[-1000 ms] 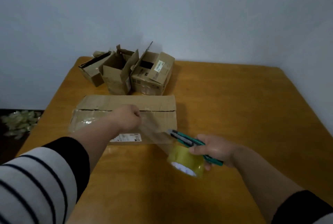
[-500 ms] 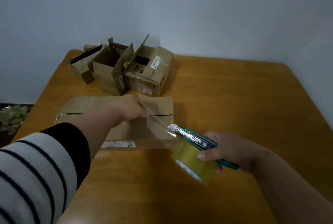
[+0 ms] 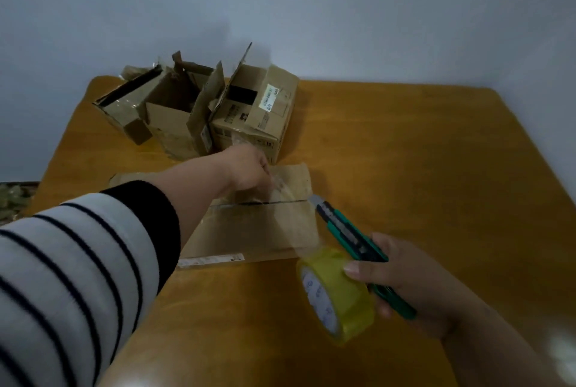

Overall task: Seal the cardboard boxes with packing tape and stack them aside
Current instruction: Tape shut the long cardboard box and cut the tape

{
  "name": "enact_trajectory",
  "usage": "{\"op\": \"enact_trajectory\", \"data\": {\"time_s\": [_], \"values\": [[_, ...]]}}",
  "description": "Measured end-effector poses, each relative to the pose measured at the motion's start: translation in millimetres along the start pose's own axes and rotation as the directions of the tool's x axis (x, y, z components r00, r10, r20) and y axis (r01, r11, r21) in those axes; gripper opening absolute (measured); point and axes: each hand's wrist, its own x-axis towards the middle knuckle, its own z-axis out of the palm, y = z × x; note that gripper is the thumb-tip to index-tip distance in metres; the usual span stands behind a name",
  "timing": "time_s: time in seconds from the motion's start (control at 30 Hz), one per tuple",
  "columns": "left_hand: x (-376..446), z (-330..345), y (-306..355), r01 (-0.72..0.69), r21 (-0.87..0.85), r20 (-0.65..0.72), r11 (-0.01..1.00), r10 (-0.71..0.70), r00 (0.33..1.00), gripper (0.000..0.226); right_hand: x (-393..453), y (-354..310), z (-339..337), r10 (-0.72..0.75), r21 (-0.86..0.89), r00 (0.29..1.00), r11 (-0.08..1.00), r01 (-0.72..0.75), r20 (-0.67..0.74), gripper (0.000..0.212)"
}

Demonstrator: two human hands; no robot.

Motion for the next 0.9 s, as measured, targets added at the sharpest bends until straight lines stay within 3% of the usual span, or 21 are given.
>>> {"op": "enact_trajectory", "data": {"time_s": [0.13,0.3,0.47,0.9], "values": [[12,-8,6,-0.047,0.089,0.049,0.995,0.043,0.998,0.013,-1,8,16,0.012,0.198,0.995,0.980,0.007,-0.094,0.058],[22,-8,19,-0.130,0.386,0.096,0.913,0.100,0.990,0.015,4,6,33,0.017,0.207,0.993,0.978,0.007,-0.114,0.037],[28,-1,30,-0.204,0.577,0.095,0.791,0.183,0.979,0.021,9,4,43,0.036,0.241,0.993,0.970,-0.007,-0.116,0.033],[43,10,20,-0.167,0.499,0.040,0.850,0.170,0.985,0.013,19,-6,48,0.061,0.282,0.992,0.959,-0.027,-0.113,0.034]]}}
